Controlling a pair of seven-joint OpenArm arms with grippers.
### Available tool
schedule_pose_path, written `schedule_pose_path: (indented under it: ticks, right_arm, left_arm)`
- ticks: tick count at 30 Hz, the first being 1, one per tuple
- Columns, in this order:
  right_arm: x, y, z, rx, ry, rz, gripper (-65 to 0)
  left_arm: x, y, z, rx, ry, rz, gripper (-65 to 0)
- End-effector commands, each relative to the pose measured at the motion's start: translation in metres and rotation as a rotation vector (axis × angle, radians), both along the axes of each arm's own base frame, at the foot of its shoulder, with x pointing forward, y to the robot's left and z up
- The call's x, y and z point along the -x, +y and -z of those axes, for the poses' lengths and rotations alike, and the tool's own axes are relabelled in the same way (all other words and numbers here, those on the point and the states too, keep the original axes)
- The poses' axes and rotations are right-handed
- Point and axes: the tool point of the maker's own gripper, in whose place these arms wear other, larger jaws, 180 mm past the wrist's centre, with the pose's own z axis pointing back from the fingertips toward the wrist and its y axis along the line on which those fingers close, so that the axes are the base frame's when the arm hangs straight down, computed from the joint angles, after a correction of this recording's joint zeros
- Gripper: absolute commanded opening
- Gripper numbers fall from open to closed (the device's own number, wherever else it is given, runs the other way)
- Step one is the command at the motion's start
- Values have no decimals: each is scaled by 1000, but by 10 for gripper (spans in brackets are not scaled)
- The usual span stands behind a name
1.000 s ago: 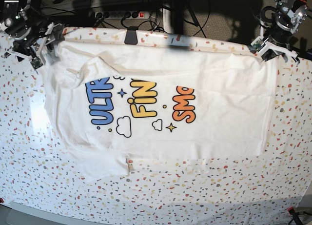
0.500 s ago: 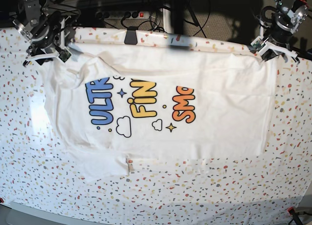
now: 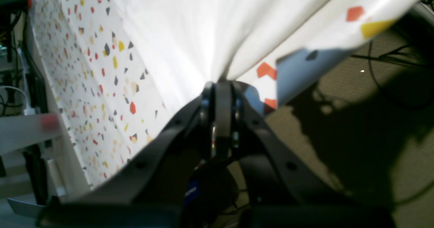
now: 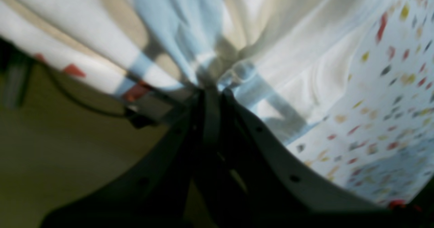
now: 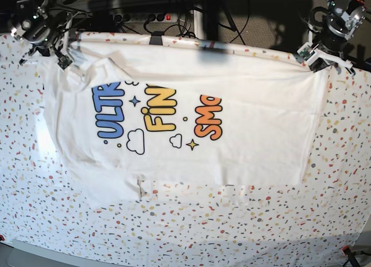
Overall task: Fold the T-shirt properly
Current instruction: 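Drag the collar edge toward the robot with both grippers, then release and move both grippers down to the shirt's hem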
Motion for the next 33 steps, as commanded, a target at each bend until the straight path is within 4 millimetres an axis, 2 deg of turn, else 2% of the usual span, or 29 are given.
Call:
schedule_pose_path:
  ticks: [1,6,7,8,9,11,12,13,16,19,22,25,28,33]
  right_arm:
    - [0,-9,-7,6,-11,12,-650]
    - [-15,-12,-24,-105,-129,86,-650]
    - [-18,-11,-27,-123,-151,91,-638]
    - [-21,-11,-30,-137,-171,94,-572]
    - [-24,-9,-32,-156,-192,94,-512]
    - [-29,-6,-36,-184,-223,92,-434]
    - [-32,-3,-37,-198,-237,88,-422]
    - [-35,0,-39,-219,-255,85,-423]
    - [-44,5,-45,-251,-310,67,-423]
    - [-50,3,-52,-257,-348,67,-423]
    - [-63,-5,-67,-280,-418,102,-423]
    - [-82,-10,-90,-341,-518,142,-423]
    - [-98,-4,-103,-405,-579,150,-423]
    - [-119,3,-99,-447,-581,161,-423]
  left_arm:
    - [-7,4,-10,-13,-37,4,-650]
    - [-7,4,-10,-14,-38,3,-650]
    - [-7,5,-11,-16,-39,-1,-650]
    - [-7,5,-11,-22,-37,-6,-650]
    - [-8,7,-12,-33,-32,-18,-610]
    - [-8,13,-14,-63,-21,-49,-442]
    - [-9,16,-17,-82,-21,-72,-381]
    - [-11,22,-22,-104,-31,-106,-348]
    - [-15,37,-37,-176,-68,-188,-343]
    - [-19,40,-48,-232,-88,-191,-343]
    - [-26,42,-61,-240,-124,-185,-343]
    - [-35,51,-73,-146,-147,-250,-343]
    - [-53,52,-85,51,-168,-337,-343]
    - [-95,13,-105,434,-162,-306,-343]
